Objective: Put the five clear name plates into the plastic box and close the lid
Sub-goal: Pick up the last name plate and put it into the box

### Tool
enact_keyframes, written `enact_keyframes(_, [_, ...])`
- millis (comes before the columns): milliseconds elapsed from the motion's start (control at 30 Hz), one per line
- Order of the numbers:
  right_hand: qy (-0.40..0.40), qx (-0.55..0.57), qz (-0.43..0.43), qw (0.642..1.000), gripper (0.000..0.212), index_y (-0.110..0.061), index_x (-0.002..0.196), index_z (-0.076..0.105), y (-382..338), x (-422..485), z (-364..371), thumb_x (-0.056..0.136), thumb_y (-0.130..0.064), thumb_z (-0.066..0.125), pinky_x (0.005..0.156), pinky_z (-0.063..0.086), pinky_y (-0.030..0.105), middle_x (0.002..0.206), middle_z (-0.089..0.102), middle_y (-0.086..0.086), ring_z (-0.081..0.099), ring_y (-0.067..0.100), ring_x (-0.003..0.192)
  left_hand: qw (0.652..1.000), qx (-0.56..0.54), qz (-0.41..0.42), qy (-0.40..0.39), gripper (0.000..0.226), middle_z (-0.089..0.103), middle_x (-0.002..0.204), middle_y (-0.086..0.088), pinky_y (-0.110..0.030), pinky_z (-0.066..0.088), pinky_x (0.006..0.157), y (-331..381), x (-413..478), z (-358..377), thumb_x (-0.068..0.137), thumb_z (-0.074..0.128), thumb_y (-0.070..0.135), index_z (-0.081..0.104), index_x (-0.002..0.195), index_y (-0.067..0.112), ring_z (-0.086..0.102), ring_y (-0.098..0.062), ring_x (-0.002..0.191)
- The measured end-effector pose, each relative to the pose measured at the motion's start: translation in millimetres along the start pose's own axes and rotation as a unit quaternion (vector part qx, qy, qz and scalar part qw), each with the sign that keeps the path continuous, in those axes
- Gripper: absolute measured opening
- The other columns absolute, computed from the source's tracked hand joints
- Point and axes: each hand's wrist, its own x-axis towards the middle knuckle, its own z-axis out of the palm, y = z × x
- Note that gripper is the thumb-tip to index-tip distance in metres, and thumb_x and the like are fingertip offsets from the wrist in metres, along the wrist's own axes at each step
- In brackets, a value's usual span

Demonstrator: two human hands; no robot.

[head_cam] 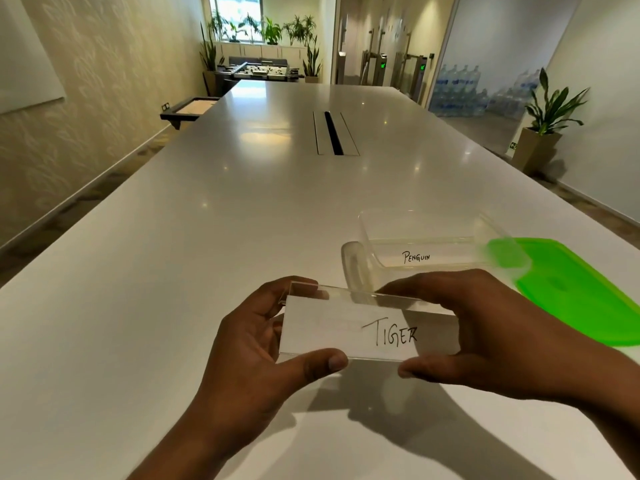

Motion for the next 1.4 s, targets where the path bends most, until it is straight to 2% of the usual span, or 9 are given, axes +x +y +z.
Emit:
enact_keyframes(167, [0.016,-0.004,-0.007,1.0,0.068,-0.039,0.124,0.058,3,2,-5,0.063,-0.06,0.077,0.087,0.049,0.024,0.118,0.063,-0.027,0.057,-0.008,0.107,0.999,-0.033,0.013,-0.028,0.111,0.062,0.135,0.01,-0.041,0.055,0.091,-8,8,-4,0.042,0.089,0.064,0.038,0.14,0.049,0.062,-0.015,0.121])
enact_keyframes(267, [0.031,-0.013,0.002,0.999,0.067,-0.038,0.122,0.059,11,6,-16,0.062,-0.058,0.078,0.085,0.049,0.02,0.116,0.064,-0.026,0.058,-0.008,0.105,1.0,-0.022,-0.001,-0.016,0.097,0.054,0.141,0.02,-0.043,0.047,0.099,-22,15,-8,0.054,0.071,0.081,0.034,0.14,0.056,0.056,-0.01,0.127])
enact_keyframes(367, [0.052,-0.008,0.017,0.998,0.064,-0.035,0.118,0.062,23,14,-32,0.06,-0.053,0.082,0.077,0.048,0.011,0.109,0.065,-0.027,0.059,-0.011,0.099,0.99,0.13,-0.046,0.014,0.074,0.048,0.141,0.032,-0.033,0.041,0.107,-46,21,-12,0.066,0.043,0.092,0.033,0.134,0.064,0.048,0.004,0.129])
enact_keyframes(467, [0.067,-0.006,0.039,0.997,0.064,-0.032,0.116,0.062,41,25,-48,0.058,-0.051,0.082,0.081,0.055,0.024,0.11,0.066,-0.023,0.063,-0.004,0.098,0.929,0.362,-0.08,-0.011,0.095,0.026,0.159,0.019,-0.033,0.025,0.119,-78,17,-17,0.071,0.033,0.089,0.02,0.152,0.041,0.024,-0.003,0.146])
enact_keyframes(533, [0.074,-0.03,0.052,0.995,0.065,-0.032,0.117,0.061,56,34,-55,0.058,-0.048,0.083,0.084,0.055,0.03,0.112,0.067,-0.018,0.064,0.001,0.1,0.887,0.453,-0.084,-0.037,0.103,0.01,0.164,0.013,-0.03,0.005,0.122,-93,14,-16,0.072,0.022,0.087,0.01,0.156,0.031,-0.002,-0.002,0.148])
enact_keyframes(600, [0.073,-0.051,0.069,0.994,0.067,-0.029,0.118,0.06,70,42,-59,0.058,-0.047,0.083,0.085,0.055,0.034,0.114,0.068,-0.011,0.064,0.008,0.1,0.858,0.505,-0.077,-0.049,0.104,0.002,0.165,0.012,-0.029,-0.005,0.12,-101,14,-16,0.072,0.012,0.088,0.006,0.157,0.028,-0.014,-0.001,0.145])
enact_keyframes(833, [0.057,-0.09,0.105,0.989,0.066,-0.029,0.117,0.059,116,62,-53,0.058,-0.042,0.087,0.078,0.051,0.024,0.113,0.069,-0.006,0.064,0.012,0.093,0.82,0.568,-0.059,-0.047,0.098,0.007,0.165,0.01,-0.033,-0.004,0.121,-108,12,-15,0.076,0.003,0.085,0.019,0.155,0.028,-0.003,-0.008,0.151])
enact_keyframes(1100, [0.018,-0.129,0.144,0.981,0.062,-0.032,0.111,0.057,154,80,-39,0.058,-0.036,0.09,0.074,0.058,0.036,0.108,0.07,-0.003,0.064,0.017,0.085,0.824,0.562,-0.063,-0.042,0.099,0.012,0.164,0.01,-0.033,-0.001,0.121,-105,13,-13,0.076,0.004,0.085,0.022,0.154,0.028,0.001,-0.008,0.151])
enact_keyframes(1400, [-0.039,-0.165,0.18,0.969,0.062,-0.031,0.11,0.057,172,97,-23,0.058,-0.039,0.089,0.069,0.058,0.037,0.106,0.07,-0.002,0.064,0.019,0.086,0.825,0.561,-0.061,-0.037,0.1,0.012,0.164,0.012,-0.033,0.0,0.122,-105,12,-14,0.074,0.003,0.087,0.023,0.154,0.03,0.001,-0.007,0.151])
